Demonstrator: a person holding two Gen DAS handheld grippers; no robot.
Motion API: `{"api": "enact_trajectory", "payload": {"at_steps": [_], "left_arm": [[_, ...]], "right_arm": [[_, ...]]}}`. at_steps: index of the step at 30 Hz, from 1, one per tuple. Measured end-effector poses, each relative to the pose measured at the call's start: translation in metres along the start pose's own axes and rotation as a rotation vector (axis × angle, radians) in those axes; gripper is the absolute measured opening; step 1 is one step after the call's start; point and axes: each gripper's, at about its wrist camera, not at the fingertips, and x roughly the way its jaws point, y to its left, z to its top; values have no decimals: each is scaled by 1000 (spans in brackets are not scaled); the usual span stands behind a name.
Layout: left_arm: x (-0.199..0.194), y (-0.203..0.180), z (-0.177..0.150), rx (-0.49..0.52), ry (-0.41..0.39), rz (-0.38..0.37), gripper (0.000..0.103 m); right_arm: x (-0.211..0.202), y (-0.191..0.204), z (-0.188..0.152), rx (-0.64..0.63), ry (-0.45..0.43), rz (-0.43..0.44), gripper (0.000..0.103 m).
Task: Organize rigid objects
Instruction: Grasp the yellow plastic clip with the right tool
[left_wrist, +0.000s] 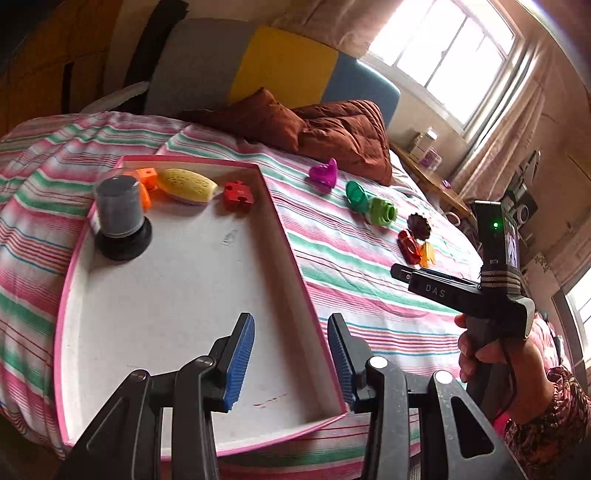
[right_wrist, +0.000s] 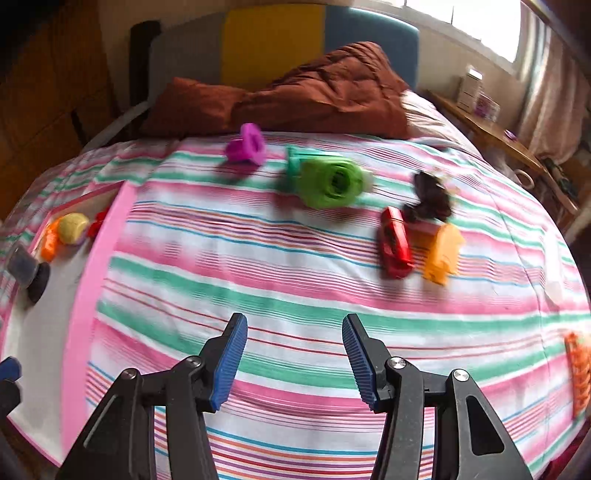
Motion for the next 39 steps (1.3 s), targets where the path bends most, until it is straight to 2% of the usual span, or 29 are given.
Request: {"api": "enact_trajectory", "payload": {"at_steps": [6,10,13,19,21,23,26,32,39], "left_arm": [[7,-22,-1,54,24,-2,41],[7,-34,-2,90,29,-2,41],[7,-41,-3,115,31,6,41],[8,-48,-3,139,39,29,41],[8,-50,-2,141,39,34,41],[8,-53,-1,149,39,39,41],[10,-58,0,156,43,34,41],[26,-79,9,171,69,12,41],[60,-121,26,190,110,-46,41]], "right_arm": [[-2,-83,11,234,-73,-66,55],[11,-123,28,345,-56,-92,55],[26,-137,42,374,-25,-95,55],[56,-146,56,429,23,-23,53],[64,-146,55,431,40,-18,34],[71,-147,49,430,61,-5,29],[67,-147,40,392,36,17,28],[52,-148,22,279,62,41,28],[33,-136,-5,115,53,-50,28]]}}
